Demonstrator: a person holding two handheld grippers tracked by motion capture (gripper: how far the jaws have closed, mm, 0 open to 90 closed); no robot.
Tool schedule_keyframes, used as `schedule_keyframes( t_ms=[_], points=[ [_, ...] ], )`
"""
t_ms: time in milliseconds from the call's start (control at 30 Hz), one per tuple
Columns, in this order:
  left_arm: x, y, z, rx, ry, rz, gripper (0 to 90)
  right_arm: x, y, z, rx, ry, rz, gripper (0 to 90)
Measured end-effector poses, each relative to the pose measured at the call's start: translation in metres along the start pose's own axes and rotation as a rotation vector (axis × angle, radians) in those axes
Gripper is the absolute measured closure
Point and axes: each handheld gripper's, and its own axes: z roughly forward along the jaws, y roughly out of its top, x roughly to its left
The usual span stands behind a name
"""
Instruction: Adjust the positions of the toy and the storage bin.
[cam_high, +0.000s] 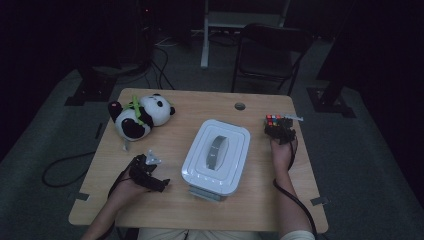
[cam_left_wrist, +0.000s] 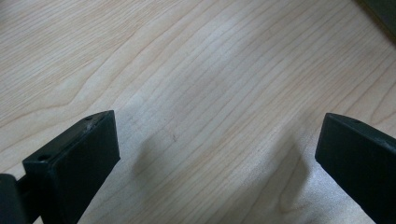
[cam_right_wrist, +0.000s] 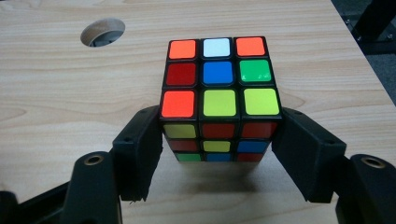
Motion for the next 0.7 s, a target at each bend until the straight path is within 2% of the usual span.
schedule_keyframes(
  t_ms=[133, 300, 500, 700],
  points=[
    [0.001, -0.001, -0.002, -0.005, 0.004, -0.006, 0.4, -0.003, -0.004, -0.009, -0.005, 0.028, -0.012, 34.2],
    [0.004, -0.004, -0.005, -0.006, 0.008, -0.019, 0.4, -0.010, -0.014, -0.026, -0.024, 0.035, -0.051, 34.2],
    [0.007, -0.010, -0.008, -0.006, 0.004, -0.039, 0.5, -0.020, -0.034, -0.053, -0.040, 0.035, -0.097, 34.2],
    [0.011, -0.015, -0.010, -0.002, 0.011, -0.053, 0.4, -0.030, -0.058, -0.081, -0.052, 0.057, -0.136, 34.2]
  ],
)
